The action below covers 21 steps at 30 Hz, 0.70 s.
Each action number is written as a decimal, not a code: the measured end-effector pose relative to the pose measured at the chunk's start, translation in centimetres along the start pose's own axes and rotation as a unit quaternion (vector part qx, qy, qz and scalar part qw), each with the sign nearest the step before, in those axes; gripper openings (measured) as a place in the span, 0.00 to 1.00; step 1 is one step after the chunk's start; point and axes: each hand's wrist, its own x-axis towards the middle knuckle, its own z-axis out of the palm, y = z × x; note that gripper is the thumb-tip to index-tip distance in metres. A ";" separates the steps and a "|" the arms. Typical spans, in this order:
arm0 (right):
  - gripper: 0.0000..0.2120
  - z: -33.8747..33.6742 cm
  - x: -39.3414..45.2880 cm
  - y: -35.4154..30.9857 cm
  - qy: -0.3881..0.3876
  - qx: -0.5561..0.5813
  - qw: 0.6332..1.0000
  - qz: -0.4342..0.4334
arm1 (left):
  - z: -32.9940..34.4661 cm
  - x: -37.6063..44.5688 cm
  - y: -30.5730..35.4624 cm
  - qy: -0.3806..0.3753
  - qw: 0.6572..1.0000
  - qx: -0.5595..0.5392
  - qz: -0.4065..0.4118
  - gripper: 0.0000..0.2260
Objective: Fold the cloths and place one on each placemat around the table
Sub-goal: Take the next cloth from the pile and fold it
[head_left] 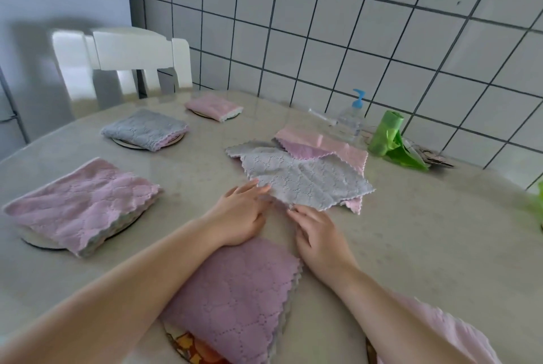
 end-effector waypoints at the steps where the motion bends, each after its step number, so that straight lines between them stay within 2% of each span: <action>1: 0.20 -0.1 -0.1 -0.1 0.009 0.012 1.000 -0.005 | 0.1 0.0 0.0 -0.001 1.000 -0.008 -0.005 0.21; 5: 0.18 -0.5 -0.5 -0.1 0.043 0.042 0.998 -0.018 | 0.1 0.4 -0.4 -0.016 1.000 -0.013 -0.014 0.19; 10: 0.15 -2.7 -0.5 -0.1 0.153 0.124 0.980 -0.008 | -1.3 2.2 -0.5 -0.022 0.999 0.025 -0.030 0.21; 13: 0.15 -6.5 -0.3 0.3 0.199 0.166 0.966 0.010 | -3.8 3.6 -0.2 0.030 0.998 -0.047 -0.035 0.17; 16: 0.14 -11.2 0.1 1.4 0.240 0.157 0.957 0.035 | -6.4 4.5 0.5 0.121 0.982 -0.146 -0.019 0.12; 21: 0.13 -18.5 0.9 4.3 0.297 0.158 0.938 0.084 | -10.1 5.8 2.9 0.225 0.967 -0.115 0.004 0.17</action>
